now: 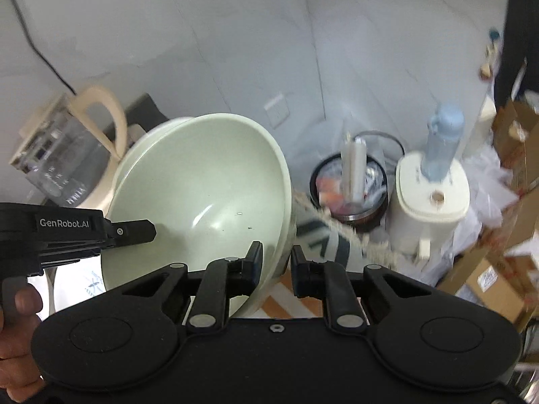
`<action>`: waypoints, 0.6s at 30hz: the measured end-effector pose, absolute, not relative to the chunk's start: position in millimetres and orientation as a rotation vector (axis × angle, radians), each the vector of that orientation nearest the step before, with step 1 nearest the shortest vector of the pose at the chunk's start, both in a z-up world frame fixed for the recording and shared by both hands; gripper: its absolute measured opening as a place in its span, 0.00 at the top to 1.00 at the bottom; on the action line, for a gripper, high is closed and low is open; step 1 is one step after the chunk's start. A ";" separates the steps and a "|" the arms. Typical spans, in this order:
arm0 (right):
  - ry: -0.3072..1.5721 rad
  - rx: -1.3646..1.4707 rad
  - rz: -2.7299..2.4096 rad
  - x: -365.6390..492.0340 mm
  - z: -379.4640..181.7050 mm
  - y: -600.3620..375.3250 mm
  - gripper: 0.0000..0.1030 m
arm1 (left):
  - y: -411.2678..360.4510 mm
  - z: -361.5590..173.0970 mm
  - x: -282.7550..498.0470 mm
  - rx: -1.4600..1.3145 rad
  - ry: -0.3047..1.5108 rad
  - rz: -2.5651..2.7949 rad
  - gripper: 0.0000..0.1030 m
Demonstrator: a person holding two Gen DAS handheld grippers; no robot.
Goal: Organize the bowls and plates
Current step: 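Lift and carry the green bowl with both grippers over the red bowl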
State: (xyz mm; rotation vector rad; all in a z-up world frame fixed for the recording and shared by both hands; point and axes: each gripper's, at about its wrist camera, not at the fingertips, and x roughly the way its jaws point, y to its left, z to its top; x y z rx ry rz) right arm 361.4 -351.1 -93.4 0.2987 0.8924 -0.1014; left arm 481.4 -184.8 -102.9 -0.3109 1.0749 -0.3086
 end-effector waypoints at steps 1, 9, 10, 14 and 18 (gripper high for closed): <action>0.883 0.286 -0.093 361.7 -87.7 -350.3 0.83 | -183.2 -97.2 479.8 -0.314 1.058 -0.307 0.92; 0.827 0.211 -0.024 367.4 -55.8 -341.6 0.83 | -168.7 -68.4 469.8 -0.345 0.993 -0.252 0.92; 0.825 0.192 -0.012 367.5 -52.9 -339.2 0.83 | -166.2 -66.4 468.4 -0.351 0.989 -0.244 0.92; 0.826 0.170 0.028 370.2 -45.9 -330.5 0.83 | -154.5 -56.5 460.3 -0.371 0.966 -0.208 0.91; 0.831 0.121 0.075 371.7 -41.9 -316.1 0.83 | -143.7 -51.1 452.2 -0.378 0.944 -0.165 0.91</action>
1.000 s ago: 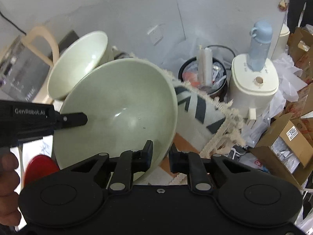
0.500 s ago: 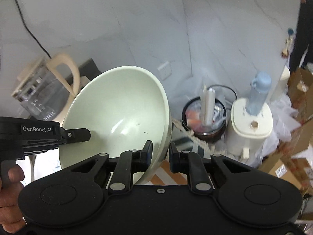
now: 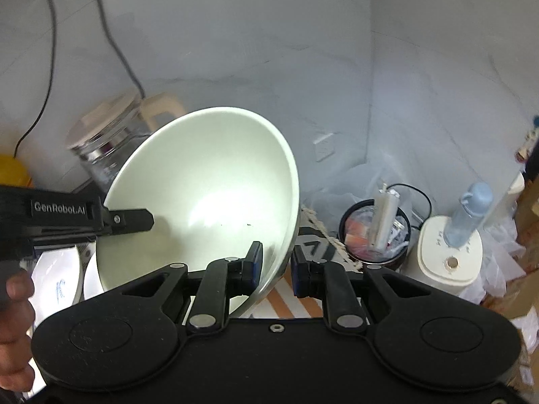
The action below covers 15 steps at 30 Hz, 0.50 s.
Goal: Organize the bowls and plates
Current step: 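Lift and carry the green bowl with both grippers over the red bowl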
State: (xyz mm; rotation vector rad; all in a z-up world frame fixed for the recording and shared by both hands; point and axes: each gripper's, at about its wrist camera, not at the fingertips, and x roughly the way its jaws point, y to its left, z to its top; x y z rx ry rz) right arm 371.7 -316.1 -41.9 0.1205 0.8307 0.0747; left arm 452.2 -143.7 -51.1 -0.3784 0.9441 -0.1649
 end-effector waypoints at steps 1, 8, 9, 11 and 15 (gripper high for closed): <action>0.832 0.111 0.085 371.4 -40.5 -311.8 0.83 | -140.3 -48.5 449.6 -0.381 0.939 -0.156 0.91; 0.847 0.063 0.166 377.6 -40.9 -288.7 0.83 | -114.2 -45.3 436.1 -0.412 0.926 -0.085 0.91; 0.851 0.057 0.176 378.4 -41.4 -285.1 0.83 | -110.6 -44.8 433.9 -0.415 0.925 -0.075 0.91; 0.856 0.046 0.197 379.0 -42.8 -277.1 0.83 | -102.8 -45.1 429.4 -0.424 0.925 -0.060 0.91; 0.878 0.035 0.242 379.6 -48.5 -265.4 0.83 | -89.4 -49.1 418.8 -0.418 0.945 -0.028 0.91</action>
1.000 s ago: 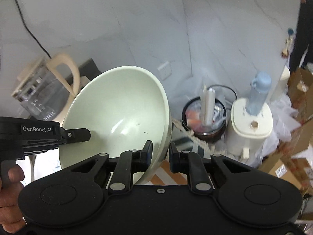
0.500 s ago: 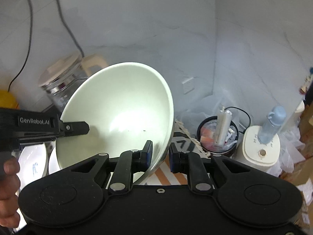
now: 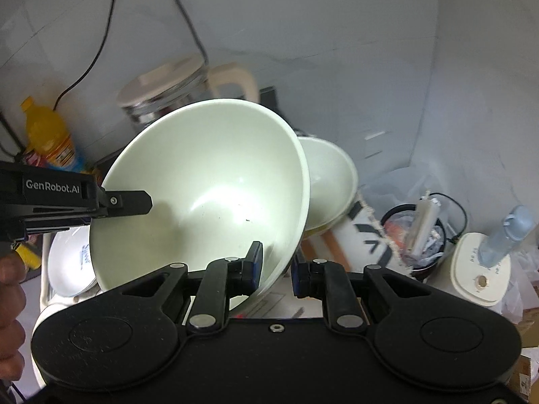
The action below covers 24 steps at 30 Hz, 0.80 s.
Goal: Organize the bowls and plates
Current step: 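Lift and carry the green bowl with both grippers over the red bowl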
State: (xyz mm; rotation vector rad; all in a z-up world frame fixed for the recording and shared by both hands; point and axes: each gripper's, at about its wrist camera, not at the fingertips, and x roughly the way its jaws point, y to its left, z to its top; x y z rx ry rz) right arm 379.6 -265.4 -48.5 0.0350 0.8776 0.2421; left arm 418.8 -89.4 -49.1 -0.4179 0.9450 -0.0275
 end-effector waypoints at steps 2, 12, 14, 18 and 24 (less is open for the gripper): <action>0.896 0.024 0.259 379.3 -50.3 -256.5 0.83 | -83.8 -53.3 412.8 -0.412 0.958 -0.010 0.91; 0.987 -0.026 0.327 369.0 -65.8 -227.7 0.83 | -64.2 -68.1 381.2 -0.423 1.019 0.039 0.91; 1.007 -0.034 0.331 365.4 -69.6 -223.5 0.83 | -63.9 -69.5 377.8 -0.420 1.032 0.042 0.91; 1.036 -0.024 0.329 358.8 -73.9 -221.5 0.80 | -63.5 -71.7 369.9 -0.421 1.050 0.048 0.91; 1.073 -0.044 0.331 345.4 -84.8 -217.6 0.79 | -68.8 -83.6 359.9 -0.406 1.095 0.056 0.90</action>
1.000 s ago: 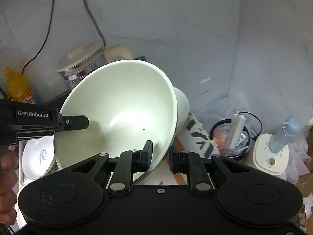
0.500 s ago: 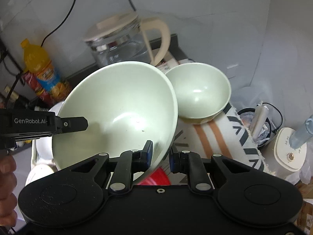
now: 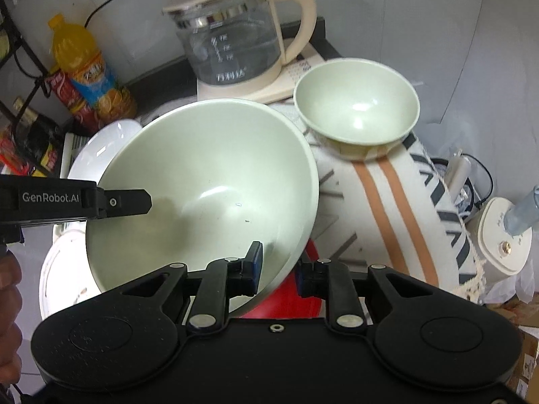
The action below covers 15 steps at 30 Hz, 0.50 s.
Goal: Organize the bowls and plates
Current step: 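Lift and carry the green bowl with both grippers over the red bowl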
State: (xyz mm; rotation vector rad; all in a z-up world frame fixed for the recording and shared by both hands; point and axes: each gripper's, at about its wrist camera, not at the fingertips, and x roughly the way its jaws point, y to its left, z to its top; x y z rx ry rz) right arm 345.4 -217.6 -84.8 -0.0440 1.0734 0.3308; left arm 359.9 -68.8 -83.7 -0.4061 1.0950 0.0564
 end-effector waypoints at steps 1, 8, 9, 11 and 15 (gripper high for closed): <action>1.080 -0.048 0.329 343.4 -86.8 -217.2 0.79 | -69.9 -85.7 358.9 -0.403 1.103 0.057 0.90; 1.114 -0.065 0.311 336.9 -98.1 -218.3 0.76 | -76.6 -96.6 353.8 -0.400 1.142 0.056 0.89; 1.116 -0.069 0.309 335.8 -99.6 -218.3 0.75 | -77.8 -97.7 353.1 -0.399 1.149 0.055 0.88; 1.121 -0.078 0.307 333.8 -102.4 -218.1 0.74 | -80.8 -99.1 351.4 -0.388 1.159 0.056 0.88; 1.119 -0.082 0.314 330.3 -105.2 -220.9 0.72 | -86.4 -100.3 348.6 -0.344 1.169 0.052 0.88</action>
